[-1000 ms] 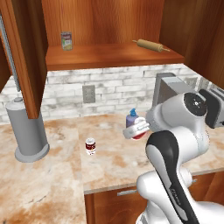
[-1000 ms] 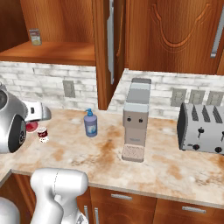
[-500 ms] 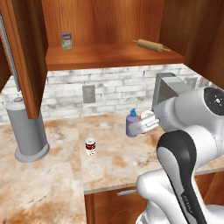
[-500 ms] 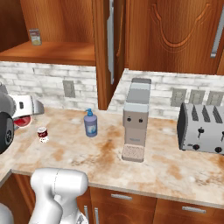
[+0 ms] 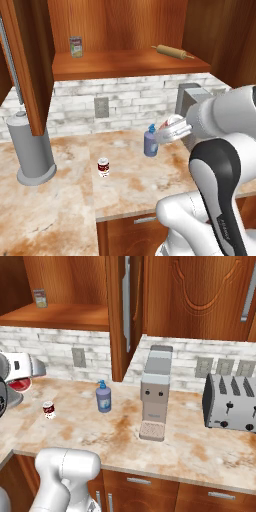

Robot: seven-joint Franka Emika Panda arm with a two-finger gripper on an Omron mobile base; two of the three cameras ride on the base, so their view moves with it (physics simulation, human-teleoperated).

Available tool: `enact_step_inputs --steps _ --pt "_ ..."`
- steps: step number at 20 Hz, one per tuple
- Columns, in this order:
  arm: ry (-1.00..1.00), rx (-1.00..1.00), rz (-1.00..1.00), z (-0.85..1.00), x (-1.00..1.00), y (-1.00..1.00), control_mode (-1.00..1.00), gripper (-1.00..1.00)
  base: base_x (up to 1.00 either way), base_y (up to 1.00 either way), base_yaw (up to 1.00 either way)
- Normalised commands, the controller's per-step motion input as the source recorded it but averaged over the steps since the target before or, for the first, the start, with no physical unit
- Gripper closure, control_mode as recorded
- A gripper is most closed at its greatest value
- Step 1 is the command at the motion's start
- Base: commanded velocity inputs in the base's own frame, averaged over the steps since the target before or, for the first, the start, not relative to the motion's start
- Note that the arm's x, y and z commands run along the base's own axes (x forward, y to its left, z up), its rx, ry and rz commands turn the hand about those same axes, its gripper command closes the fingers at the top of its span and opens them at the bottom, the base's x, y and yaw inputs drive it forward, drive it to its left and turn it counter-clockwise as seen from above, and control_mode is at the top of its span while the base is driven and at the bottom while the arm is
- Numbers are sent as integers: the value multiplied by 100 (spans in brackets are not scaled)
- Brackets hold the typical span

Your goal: Pick the cans from the counter and place them in their designated side in the cabinet.

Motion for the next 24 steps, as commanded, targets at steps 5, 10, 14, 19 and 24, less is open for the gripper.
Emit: enact_step_inputs --steps 5,10,14,19,24 --pt "-7 0 0 26 0 0 -100 100 0 0 0" --pt "-12 0 0 30 -1 0 -100 100 0 0 0" --pt "-10 0 0 31 0 0 -100 100 0 0 0" --pt "-6 0 0 30 0 0 -100 100 0 0 0" --pt "-2 5 0 30 0 0 -100 100 0 0 0"
